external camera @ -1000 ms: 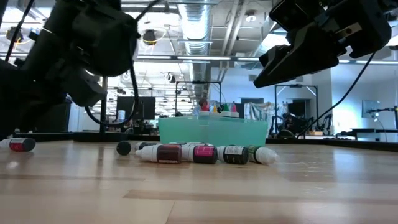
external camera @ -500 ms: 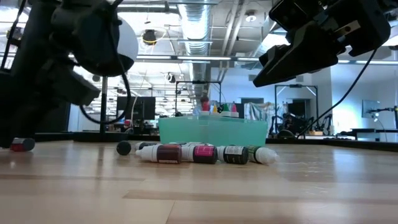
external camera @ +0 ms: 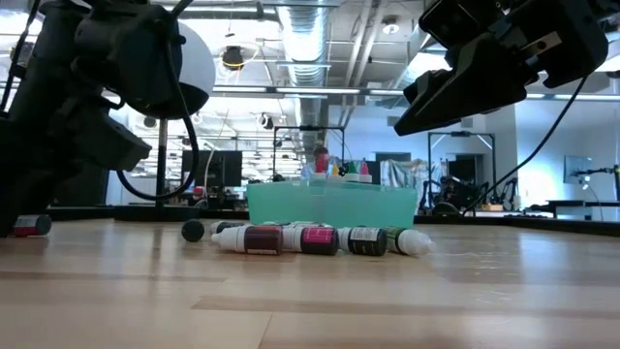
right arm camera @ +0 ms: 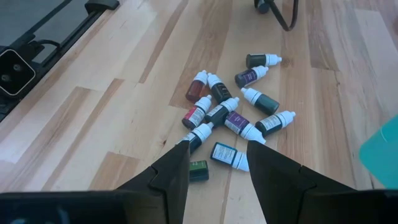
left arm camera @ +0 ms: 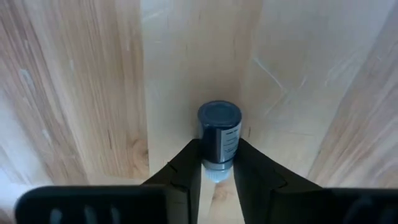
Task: Pick & Place food coloring
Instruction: Put the top red food coloring bottle into the green bin
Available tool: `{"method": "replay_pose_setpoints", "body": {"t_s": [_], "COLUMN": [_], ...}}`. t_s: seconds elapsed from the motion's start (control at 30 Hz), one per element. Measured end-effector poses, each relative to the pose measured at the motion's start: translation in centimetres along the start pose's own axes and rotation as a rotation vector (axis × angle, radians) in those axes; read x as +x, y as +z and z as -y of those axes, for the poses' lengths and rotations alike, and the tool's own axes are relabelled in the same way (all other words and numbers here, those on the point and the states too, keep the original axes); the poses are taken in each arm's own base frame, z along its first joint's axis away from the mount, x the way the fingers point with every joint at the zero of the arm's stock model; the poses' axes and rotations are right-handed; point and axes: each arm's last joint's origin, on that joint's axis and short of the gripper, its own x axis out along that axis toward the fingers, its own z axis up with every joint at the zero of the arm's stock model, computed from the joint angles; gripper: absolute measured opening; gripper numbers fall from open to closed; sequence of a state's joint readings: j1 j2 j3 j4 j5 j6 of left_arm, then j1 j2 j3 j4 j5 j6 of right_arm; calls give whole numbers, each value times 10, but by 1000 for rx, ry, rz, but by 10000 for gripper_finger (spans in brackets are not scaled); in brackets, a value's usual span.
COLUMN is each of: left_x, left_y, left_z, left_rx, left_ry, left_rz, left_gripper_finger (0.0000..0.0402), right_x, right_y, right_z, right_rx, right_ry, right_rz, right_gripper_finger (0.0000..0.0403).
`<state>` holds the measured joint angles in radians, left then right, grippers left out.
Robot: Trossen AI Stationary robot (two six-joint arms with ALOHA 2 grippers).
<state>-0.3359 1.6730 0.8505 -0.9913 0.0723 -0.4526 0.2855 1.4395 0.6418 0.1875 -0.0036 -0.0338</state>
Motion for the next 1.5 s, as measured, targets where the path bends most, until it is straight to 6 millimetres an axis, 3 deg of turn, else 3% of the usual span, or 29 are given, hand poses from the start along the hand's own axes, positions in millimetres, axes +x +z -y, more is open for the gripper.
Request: {"method": "replay_pose_setpoints", "body": {"t_s": [0.23, 0.5, 0.77, 1.03, 1.3, 1.5], "left_x": [-3, -31, -68, -91, -79, -72], "left_y": [3, 21, 60, 94, 135, 153], "left_z": [2, 9, 15, -1, -14, -18], "left_rx": [6, 91, 209, 272, 322, 321], "left_ry": [25, 101, 131, 125, 90, 73], "left_rz": [32, 196, 579, 906, 1072, 1130], "left_gripper_finger": [67, 65, 72, 71, 72, 72], "right_x": [0, 0, -9, -35, -46, -45], "right_y": [0, 0, -6, -10, -16, -16], "right_z": [0, 0, 0, 3, 4, 4], "right_rx": [0, 0, 37, 148, 204, 193], "right_ry": [0, 0, -18, -131, -187, -186], "right_rz": [0, -2, -91, -196, -259, -264], "right_gripper_finger": [152, 152, 152, 152, 152, 152]}}
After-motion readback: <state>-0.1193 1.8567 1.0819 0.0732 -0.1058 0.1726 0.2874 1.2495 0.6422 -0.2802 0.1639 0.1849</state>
